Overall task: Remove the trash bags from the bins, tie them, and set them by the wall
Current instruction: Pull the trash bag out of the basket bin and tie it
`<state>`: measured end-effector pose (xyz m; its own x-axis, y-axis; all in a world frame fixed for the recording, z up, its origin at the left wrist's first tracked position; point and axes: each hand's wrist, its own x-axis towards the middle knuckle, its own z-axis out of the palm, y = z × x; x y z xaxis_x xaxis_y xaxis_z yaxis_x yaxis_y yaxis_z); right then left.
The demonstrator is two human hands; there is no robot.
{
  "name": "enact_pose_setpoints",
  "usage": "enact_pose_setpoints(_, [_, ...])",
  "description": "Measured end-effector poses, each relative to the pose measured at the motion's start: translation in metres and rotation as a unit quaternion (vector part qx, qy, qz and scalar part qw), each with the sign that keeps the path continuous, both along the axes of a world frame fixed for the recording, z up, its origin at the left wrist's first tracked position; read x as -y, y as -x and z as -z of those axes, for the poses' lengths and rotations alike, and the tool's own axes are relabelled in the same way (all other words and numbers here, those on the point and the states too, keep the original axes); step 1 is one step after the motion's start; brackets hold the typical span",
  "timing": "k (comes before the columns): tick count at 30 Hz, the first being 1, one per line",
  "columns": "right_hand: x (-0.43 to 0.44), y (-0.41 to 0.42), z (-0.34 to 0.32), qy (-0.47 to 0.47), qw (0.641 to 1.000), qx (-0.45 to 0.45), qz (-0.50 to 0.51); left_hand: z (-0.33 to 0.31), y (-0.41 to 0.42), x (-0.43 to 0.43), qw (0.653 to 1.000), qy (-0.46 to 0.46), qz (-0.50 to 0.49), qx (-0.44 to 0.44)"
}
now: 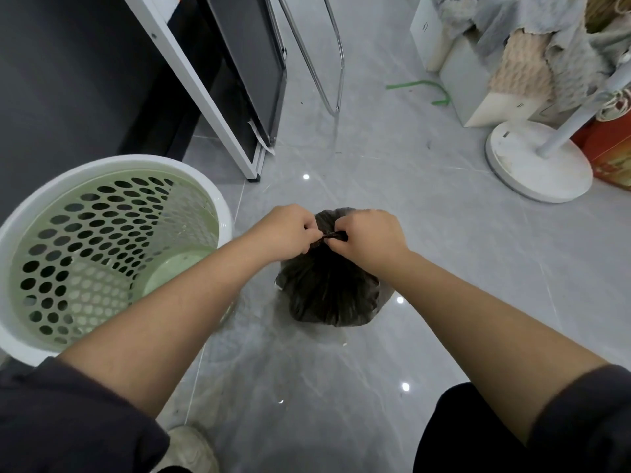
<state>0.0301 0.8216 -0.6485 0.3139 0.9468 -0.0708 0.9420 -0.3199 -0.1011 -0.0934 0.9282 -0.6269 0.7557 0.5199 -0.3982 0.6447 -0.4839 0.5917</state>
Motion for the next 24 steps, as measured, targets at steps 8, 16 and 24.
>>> enact_pose_setpoints(8, [0.0,-0.001,-0.003,-0.012,0.996,-0.083,0.0,-0.005,0.006,-0.006,0.995,0.092,-0.033,0.001])
enact_pose_setpoints(16, [0.002,-0.009,-0.001,0.018,0.966,-0.256,0.003,-0.011,0.004,-0.01,0.995,0.09,-0.025,0.025])
enact_pose_setpoints(24, [0.005,-0.013,-0.011,0.073,0.984,-0.158,-0.031,-0.015,0.002,-0.009,0.996,0.08,-0.01,0.034])
